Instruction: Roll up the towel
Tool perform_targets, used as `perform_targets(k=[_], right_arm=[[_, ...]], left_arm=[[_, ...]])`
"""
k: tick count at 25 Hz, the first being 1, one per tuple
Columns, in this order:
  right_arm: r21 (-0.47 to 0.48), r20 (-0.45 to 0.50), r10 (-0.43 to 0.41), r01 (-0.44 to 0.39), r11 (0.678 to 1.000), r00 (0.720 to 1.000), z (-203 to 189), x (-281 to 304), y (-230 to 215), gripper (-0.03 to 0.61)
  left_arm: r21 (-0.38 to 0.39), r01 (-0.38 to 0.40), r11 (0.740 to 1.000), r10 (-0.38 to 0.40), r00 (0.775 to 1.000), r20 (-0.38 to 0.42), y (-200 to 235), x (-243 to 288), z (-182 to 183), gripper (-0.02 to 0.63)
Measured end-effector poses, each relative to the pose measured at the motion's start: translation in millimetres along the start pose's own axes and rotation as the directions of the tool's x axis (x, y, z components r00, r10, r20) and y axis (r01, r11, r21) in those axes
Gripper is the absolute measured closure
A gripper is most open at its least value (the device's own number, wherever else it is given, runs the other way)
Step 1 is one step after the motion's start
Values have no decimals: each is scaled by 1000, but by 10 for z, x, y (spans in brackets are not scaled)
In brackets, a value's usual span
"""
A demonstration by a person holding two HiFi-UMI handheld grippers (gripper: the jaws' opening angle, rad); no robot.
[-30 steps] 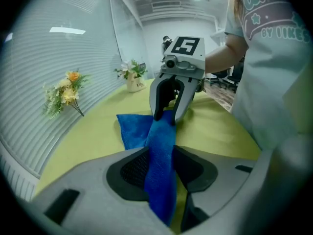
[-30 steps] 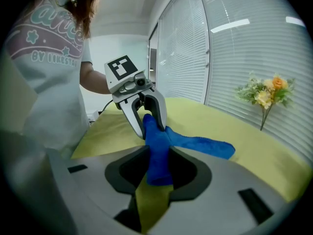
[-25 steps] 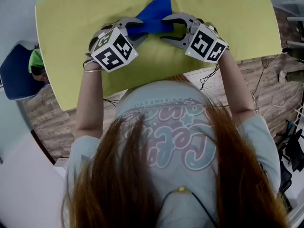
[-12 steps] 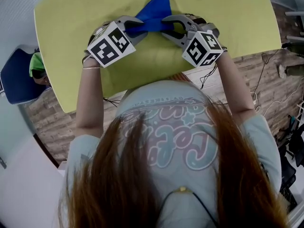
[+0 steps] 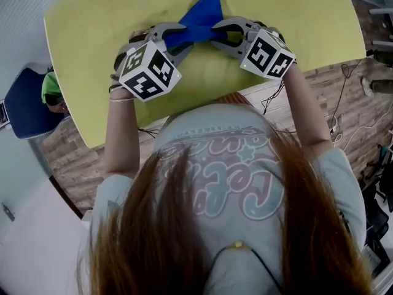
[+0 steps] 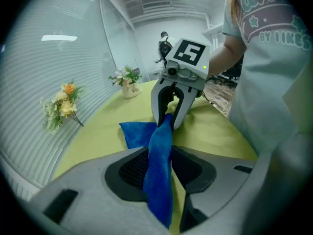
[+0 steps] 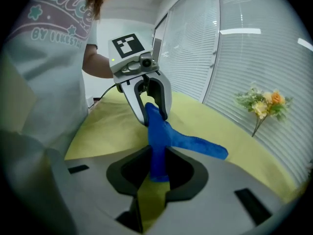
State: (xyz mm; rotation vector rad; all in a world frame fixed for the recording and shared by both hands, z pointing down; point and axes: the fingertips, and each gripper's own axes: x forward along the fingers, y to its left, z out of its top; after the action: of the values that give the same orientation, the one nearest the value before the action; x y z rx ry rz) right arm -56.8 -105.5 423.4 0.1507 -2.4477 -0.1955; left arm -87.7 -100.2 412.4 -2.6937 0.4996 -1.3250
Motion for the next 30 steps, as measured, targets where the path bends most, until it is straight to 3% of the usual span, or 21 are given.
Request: perform_targets(k=[5,8,13,18,22,26,30], right_arm=[[39,-16,37,-36,999,999,17,8,-25,489],[65,-18,55,-54,996,998,6,-6,-37,489],[114,-7,89,-88,990,996,-1,2,-36,489],[116,-13,138,-136,984,990,-8,-16,-7,488],[104,-15,130,-128,986,991,-16,-37,-4,477],[-6,-28,41,-41,999,999,11,-90,-56,432],[-153,-55,-44,35,988,997,3,-146,-49,412]], left_arm=[[45,-31,999,29,999,24,20,-78,202,494],[104,-1,995,4,1000,-27,-40,37,212,494],[116,24,993,-15,997,-77,-56,223,161,491],[38,101,994,-97,991,-91,-58,269,154,531],[-4,154,988,-154,983,-100,-72,282,174,546],[-36,202,979,-205,973,-106,-74,290,199,552],[-71,238,969,-244,964,-103,-72,281,214,552]])
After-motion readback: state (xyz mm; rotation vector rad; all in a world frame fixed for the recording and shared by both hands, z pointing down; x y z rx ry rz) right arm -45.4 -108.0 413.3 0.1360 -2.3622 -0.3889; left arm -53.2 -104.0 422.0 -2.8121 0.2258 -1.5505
